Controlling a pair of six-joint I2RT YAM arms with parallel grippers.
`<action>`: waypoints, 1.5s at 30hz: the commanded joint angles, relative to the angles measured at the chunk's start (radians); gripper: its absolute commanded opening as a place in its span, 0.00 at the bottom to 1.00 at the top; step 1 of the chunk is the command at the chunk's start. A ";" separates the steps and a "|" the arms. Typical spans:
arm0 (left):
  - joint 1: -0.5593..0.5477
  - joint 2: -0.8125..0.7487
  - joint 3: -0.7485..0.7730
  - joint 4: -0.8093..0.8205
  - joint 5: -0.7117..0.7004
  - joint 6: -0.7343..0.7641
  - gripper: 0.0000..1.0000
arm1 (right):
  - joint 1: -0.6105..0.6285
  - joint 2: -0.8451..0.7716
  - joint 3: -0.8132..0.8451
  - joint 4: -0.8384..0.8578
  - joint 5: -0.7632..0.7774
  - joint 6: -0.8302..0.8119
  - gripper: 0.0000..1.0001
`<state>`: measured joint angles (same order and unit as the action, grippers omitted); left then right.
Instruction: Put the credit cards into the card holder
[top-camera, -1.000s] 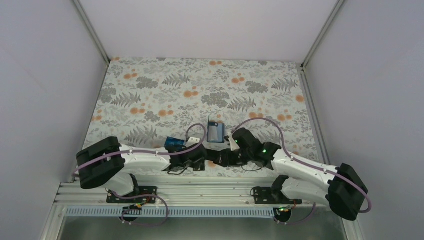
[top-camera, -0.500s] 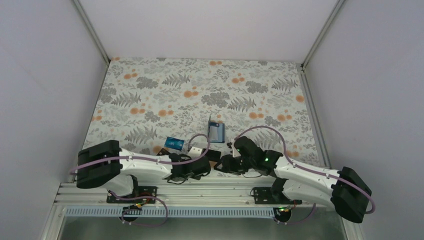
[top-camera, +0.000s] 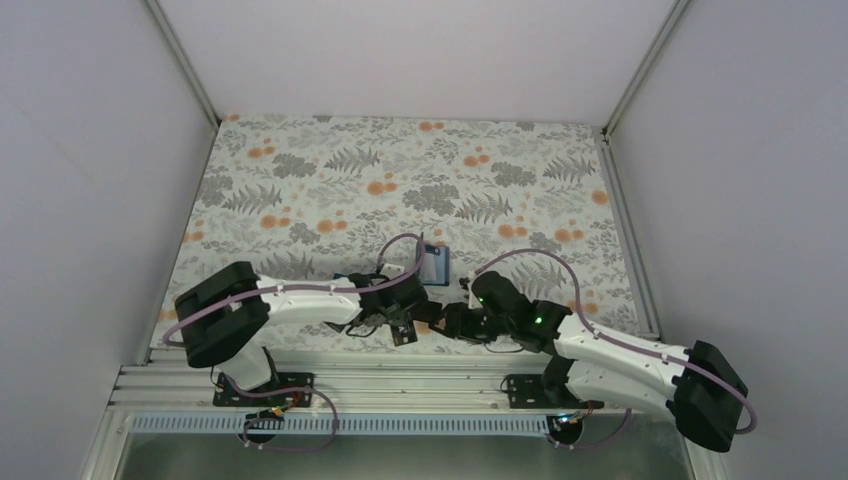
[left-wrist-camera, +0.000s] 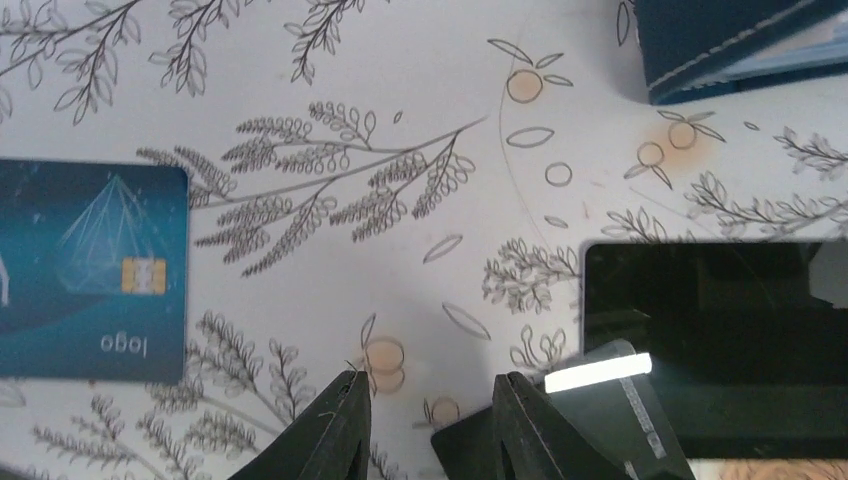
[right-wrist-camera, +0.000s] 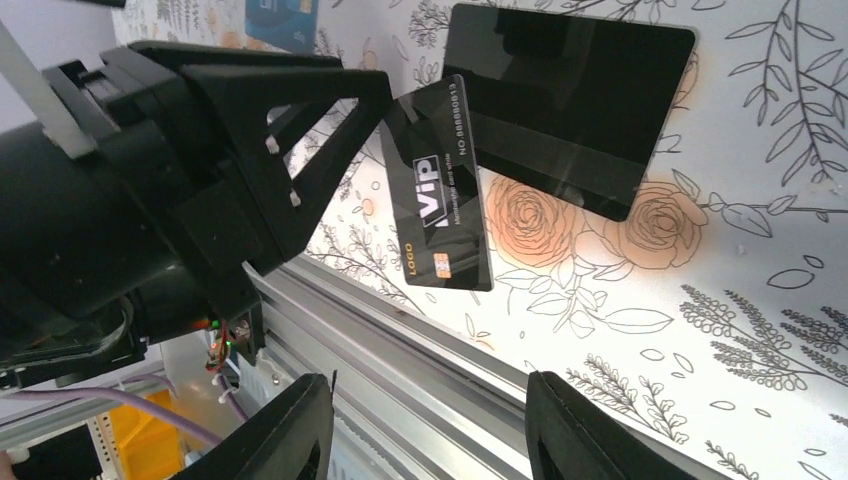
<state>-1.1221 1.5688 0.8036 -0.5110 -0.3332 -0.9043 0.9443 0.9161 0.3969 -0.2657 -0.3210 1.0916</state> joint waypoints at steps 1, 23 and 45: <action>0.031 0.057 0.040 0.006 0.008 0.080 0.33 | 0.012 0.025 0.018 0.006 0.010 0.008 0.51; -0.102 0.057 -0.081 0.041 0.057 -0.080 0.32 | 0.013 0.052 -0.043 -0.021 -0.143 0.001 0.59; -0.163 -0.027 0.046 -0.119 -0.027 -0.060 0.32 | 0.104 0.185 -0.132 0.252 -0.224 0.170 0.62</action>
<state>-1.2812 1.5955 0.8120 -0.5610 -0.3592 -0.9894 1.0134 1.0725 0.2764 -0.1059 -0.5568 1.1988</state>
